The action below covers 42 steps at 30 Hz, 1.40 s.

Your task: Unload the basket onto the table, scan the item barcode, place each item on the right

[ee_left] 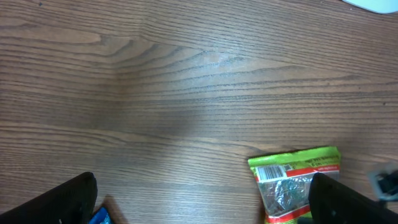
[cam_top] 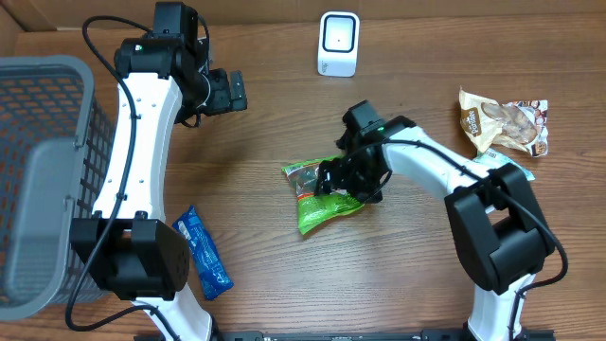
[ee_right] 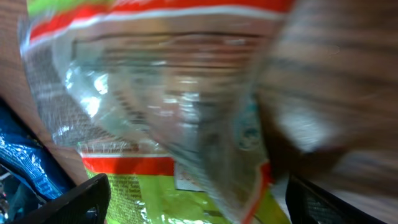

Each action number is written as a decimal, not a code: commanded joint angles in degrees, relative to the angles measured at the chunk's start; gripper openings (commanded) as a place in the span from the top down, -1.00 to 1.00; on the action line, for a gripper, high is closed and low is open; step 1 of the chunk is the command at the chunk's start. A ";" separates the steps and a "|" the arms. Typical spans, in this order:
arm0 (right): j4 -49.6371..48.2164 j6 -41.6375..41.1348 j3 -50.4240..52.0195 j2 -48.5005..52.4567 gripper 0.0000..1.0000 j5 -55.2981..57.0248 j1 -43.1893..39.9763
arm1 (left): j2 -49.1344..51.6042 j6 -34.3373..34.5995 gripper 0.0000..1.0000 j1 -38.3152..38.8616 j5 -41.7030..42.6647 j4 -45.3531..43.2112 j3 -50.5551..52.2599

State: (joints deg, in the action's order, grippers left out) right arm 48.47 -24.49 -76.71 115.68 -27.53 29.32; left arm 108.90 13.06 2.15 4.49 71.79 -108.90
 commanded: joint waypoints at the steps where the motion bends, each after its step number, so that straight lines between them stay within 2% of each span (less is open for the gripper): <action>1: -0.31 -5.77 0.66 0.87 -0.80 2.84 2.29 | 0.15 -1.29 -0.99 0.11 0.39 -0.07 -0.70; 4: -1.07 -10.56 0.66 1.57 -0.78 5.66 3.76 | 0.15 -1.29 -1.00 0.11 0.39 -0.07 -0.70; 6: -2.14 -11.87 0.66 2.10 -0.69 5.64 4.26 | 0.15 -1.29 -0.99 0.11 0.39 -0.07 -0.70; 8: -3.06 -13.38 0.66 2.82 -0.35 5.62 4.57 | 0.15 -1.29 -1.00 0.11 0.39 -0.07 -0.70; 10: -3.37 -14.40 0.66 3.34 0.13 5.62 4.59 | 0.15 -1.29 -0.99 0.11 0.39 -0.07 -0.70; 11: -3.41 -14.56 0.66 3.39 0.28 5.62 4.59 | 0.15 -1.29 -0.99 0.11 0.39 -0.07 -0.70; 17: -3.56 -14.32 0.57 3.37 0.92 5.14 4.20 | 0.15 -1.27 -1.00 0.11 0.39 -0.07 -0.70; 21: -2.51 -4.11 -1.14 3.04 0.93 2.10 1.84 | 0.15 -1.27 -0.99 0.11 0.39 -0.07 -0.70; 26: 4.87 17.92 -6.36 2.84 0.92 3.54 -2.54 | 0.15 -1.27 -1.00 0.11 0.39 -0.07 -0.70; 31: 5.88 35.54 -6.88 2.97 0.92 17.97 -5.84 | 0.15 -1.29 -1.00 0.11 0.39 -0.07 -0.70; 32: 5.92 38.58 -6.88 2.97 0.85 18.97 -6.23 | 0.15 -1.29 -1.00 0.11 0.39 -0.07 -0.70; 33: 5.95 41.11 -6.88 2.97 0.46 19.56 -6.60 | 0.15 -1.29 -0.99 0.11 0.39 -0.07 -0.70; 34: 5.95 43.34 -6.88 2.97 -0.11 20.22 -6.95 | 0.15 -1.27 -0.99 0.11 0.39 -0.07 -0.70; 38: 4.90 45.33 -6.88 2.97 -0.49 23.02 -8.04 | 0.15 -1.27 -1.00 0.11 0.39 -0.07 -0.70; 40: 3.78 45.27 -6.91 2.97 -0.61 22.27 -8.68 | 0.15 -1.29 -1.00 0.11 0.39 -0.07 -0.70; 42: 1.97 41.55 -6.91 2.97 -0.77 20.24 -9.55 | 0.15 -1.27 -1.00 0.11 0.39 -0.07 -0.70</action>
State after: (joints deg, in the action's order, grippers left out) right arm 52.03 17.12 -82.50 118.04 -8.03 21.26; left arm 108.90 13.06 2.15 4.49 71.79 -108.90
